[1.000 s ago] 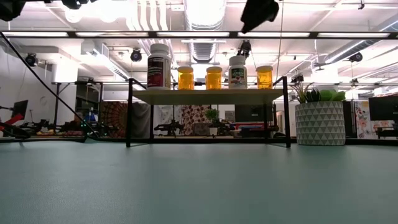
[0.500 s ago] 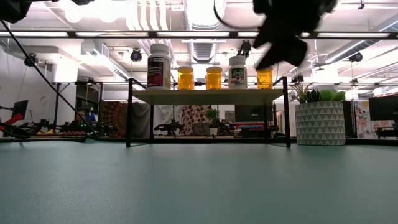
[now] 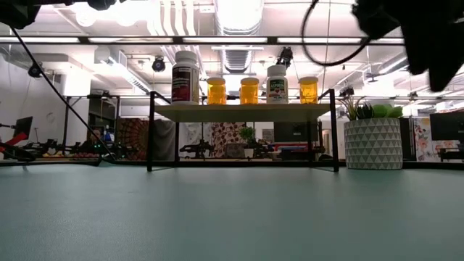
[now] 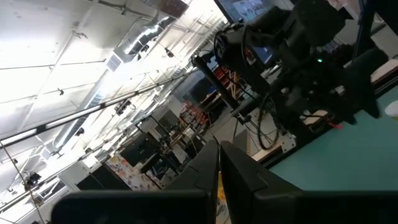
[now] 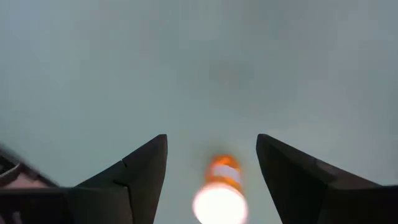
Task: Pick and place medicine bottles onto shelf by color
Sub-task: Put the orange pill bottle on the shelf aligned with the other orange pill bottle
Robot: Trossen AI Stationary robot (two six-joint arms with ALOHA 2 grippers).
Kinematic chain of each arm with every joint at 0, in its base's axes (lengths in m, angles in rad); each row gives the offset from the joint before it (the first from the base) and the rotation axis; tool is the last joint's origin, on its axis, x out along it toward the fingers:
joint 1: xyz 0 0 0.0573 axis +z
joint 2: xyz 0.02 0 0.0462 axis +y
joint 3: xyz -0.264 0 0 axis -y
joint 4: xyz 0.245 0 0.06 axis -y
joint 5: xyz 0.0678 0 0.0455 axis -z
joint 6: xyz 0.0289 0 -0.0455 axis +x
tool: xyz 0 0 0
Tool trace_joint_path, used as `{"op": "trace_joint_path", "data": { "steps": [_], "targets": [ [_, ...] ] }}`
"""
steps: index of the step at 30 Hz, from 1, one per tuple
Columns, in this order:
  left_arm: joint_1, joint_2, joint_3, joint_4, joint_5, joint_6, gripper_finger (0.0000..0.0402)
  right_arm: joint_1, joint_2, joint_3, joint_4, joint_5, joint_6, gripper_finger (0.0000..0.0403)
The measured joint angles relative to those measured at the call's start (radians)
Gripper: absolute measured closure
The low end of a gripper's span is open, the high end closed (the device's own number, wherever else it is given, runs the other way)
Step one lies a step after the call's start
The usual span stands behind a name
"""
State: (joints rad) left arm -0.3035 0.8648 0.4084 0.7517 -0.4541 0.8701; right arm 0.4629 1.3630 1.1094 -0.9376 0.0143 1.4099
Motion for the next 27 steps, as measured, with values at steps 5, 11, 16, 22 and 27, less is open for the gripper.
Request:
{"op": "trace_joint_path", "data": {
  "steps": [5, 11, 16, 22, 27],
  "targets": [
    [0.000, -0.001, 0.000, -0.001, -0.001, 0.000, 0.0402, 0.024, 0.008, 0.059, -0.174, -0.025, 0.140, 0.0158],
    [0.000, 0.001, -0.001, -0.014, -0.007, -0.001, 0.0402, 0.064, 0.021, 0.032, -0.134, -0.162, 0.265, 0.0110],
    [0.000, 0.001, -0.002, -0.020, -0.010, -0.001, 0.0402, 0.122, 0.062, 0.030, -0.096, -0.198, 0.345, 0.0075],
    [0.000, 0.001, -0.002, -0.019, -0.011, -0.001, 0.0402, 0.155, 0.145, 0.030, -0.094, -0.198, 0.371, 0.0065],
    [0.000, 0.001, -0.002, -0.019, -0.011, 0.000, 0.0402, 0.154, 0.202, 0.030, -0.072, -0.198, 0.334, 0.0074]
  ]
}}
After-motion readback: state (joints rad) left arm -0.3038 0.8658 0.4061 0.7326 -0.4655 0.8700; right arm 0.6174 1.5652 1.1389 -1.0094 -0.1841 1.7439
